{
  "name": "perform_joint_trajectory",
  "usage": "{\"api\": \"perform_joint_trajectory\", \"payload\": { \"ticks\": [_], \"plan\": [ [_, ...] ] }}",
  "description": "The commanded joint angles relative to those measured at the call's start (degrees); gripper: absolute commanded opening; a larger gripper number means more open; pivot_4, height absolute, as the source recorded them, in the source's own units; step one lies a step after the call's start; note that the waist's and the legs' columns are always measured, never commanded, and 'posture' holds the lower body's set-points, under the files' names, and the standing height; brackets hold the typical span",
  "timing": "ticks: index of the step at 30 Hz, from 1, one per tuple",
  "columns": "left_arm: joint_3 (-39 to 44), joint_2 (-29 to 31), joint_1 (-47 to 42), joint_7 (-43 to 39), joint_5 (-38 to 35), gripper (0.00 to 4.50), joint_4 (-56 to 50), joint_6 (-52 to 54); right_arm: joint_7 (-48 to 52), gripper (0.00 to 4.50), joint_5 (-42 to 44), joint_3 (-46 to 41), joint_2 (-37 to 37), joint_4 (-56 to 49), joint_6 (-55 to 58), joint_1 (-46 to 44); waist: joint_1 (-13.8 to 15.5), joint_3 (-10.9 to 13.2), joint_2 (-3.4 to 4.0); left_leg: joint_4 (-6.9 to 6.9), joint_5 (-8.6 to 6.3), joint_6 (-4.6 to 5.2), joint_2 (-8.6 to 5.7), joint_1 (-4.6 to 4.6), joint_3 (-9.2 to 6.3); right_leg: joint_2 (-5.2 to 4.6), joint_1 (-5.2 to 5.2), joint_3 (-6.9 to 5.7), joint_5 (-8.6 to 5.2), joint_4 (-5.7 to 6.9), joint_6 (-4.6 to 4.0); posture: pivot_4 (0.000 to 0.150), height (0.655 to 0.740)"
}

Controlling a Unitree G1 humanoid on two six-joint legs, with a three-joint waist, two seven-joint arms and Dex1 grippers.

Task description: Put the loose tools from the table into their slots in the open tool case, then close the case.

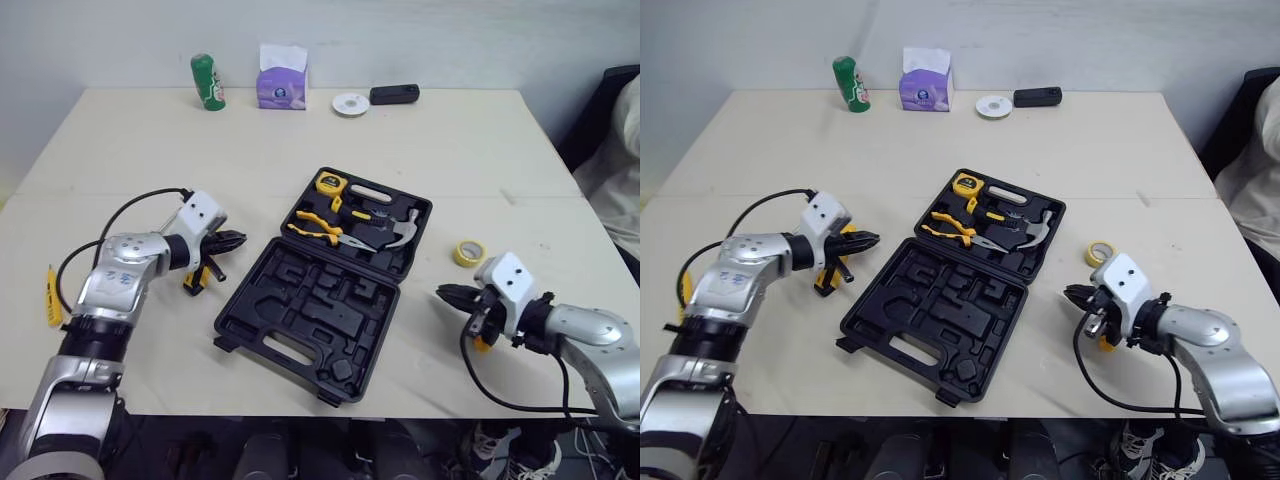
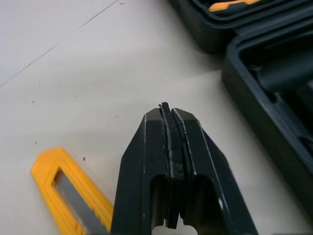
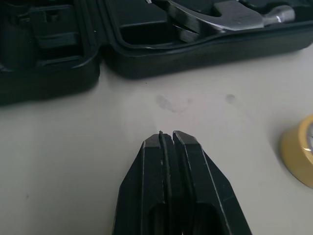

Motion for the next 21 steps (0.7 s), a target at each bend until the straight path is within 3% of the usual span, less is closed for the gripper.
{"api": "perform_joint_trajectory", "payload": {
  "ticks": [1, 10, 21],
  "plan": [
    [-2.0, -3.8, -5.9, -2.4, 2.9, 0.0, 9.7, -5.8, -1.9, 0.06, -3.0, 3.9, 1.0, -1.4, 0.8, -1.7, 0.1, 0.0, -0.05, 0.01, 0.03, 0.04, -0.02, -0.01, 0.0, 0.0, 0.0, -0.01, 0.02, -0.01, 0.04, 0.15, 0.7278],
    [-2.5, -10.3, -14.2, -2.9, 7.3, 0.0, 24.6, -13.7, -2.5, 0.06, -5.4, 8.2, 3.6, -0.4, 0.9, -6.2, 0.1, 0.0, -0.11, 0.06, 0.09, 0.19, -0.16, -0.07, 0.0, -0.09, 0.0, -0.05, 0.11, -0.02, 0.19, 0.15, 0.7278],
    [-3.4, -13.5, -17.5, -10.7, 8.4, 0.0, 28.9, -15.8, -2.6, 0.06, -7.5, 10.4, 5.9, 1.4, 0.2, -9.6, -0.1, 0.0, -0.13, 0.09, 0.12, 0.32, -0.27, -0.15, -0.05, -0.07, 0.0, -0.1, 0.16, -0.05, 0.28, 0.15, 0.7278]
  ]
}}
